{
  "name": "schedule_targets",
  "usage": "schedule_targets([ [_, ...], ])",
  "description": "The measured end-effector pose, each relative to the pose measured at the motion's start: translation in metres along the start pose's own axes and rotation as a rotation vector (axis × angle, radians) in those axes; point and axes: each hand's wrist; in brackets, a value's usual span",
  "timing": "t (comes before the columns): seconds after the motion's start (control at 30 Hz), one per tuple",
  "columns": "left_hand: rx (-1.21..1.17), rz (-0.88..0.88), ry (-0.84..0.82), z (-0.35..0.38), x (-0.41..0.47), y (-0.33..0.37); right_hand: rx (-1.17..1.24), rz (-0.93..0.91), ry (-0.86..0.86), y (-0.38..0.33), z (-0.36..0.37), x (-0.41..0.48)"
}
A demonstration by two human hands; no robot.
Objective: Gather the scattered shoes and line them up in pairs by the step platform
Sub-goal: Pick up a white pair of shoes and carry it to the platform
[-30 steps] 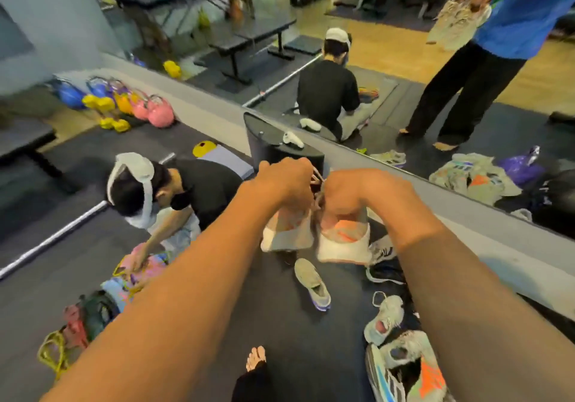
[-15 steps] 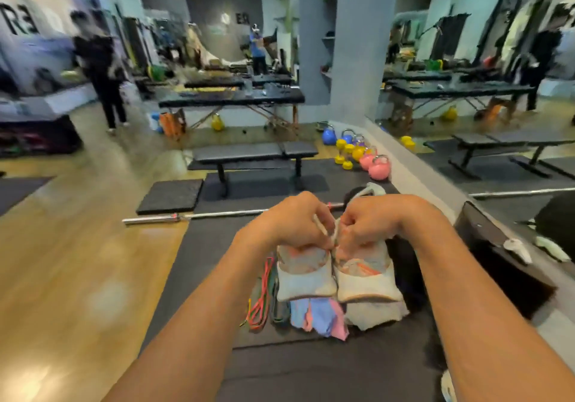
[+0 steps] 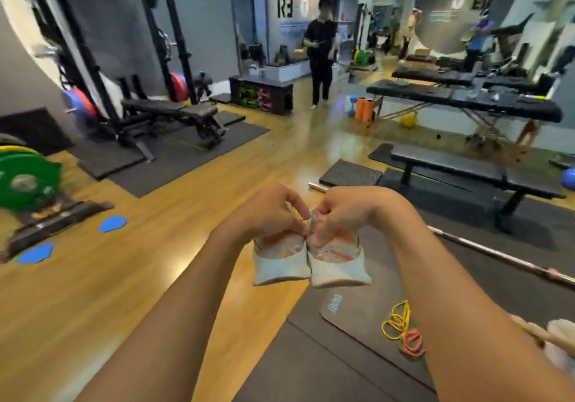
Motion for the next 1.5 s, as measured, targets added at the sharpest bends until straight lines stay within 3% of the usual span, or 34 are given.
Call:
schedule_targets([
  [0.23,-0.06,-0.266,0.175,-0.12,-0.017,-0.146,-0.091,-0.258,-0.17,-0.136,-0.031,0.174],
  [0.57,-0.142,-0.584,0.464,-0.302,-0.114,-0.356,-0.294,-0.626,-0.294,-0.407,-0.034,0.373],
  [0.77,-0.228,-0.667,0.583,-0.385,-0.168,-0.491,-0.332,-0.737,-0.369,-0.557,-0.006,0.487],
  [1.07,-0.45,-0.743,0.621,-0.528,-0.244,-0.675,-0.369,-0.836,-0.432,-0.773,0.012,0.651],
  [1.33,-0.39,-0.875,0.707,-0.666,-0.298,-0.833,-0.443,-0.986,-0.486,-0.983,0.034,0.791],
  [1.5,-0.324,-0.937,0.736,-0.746,-0.347,-0.927,-0.527,-1.048,-0.604,-1.121,0.053,0.853],
])
Point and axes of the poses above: each hand's wrist, its own x-axis towards the middle knuckle, its own z-axis out of the palm, y = z × x, and after that the axes turned 8 degrees about -y, right-handed
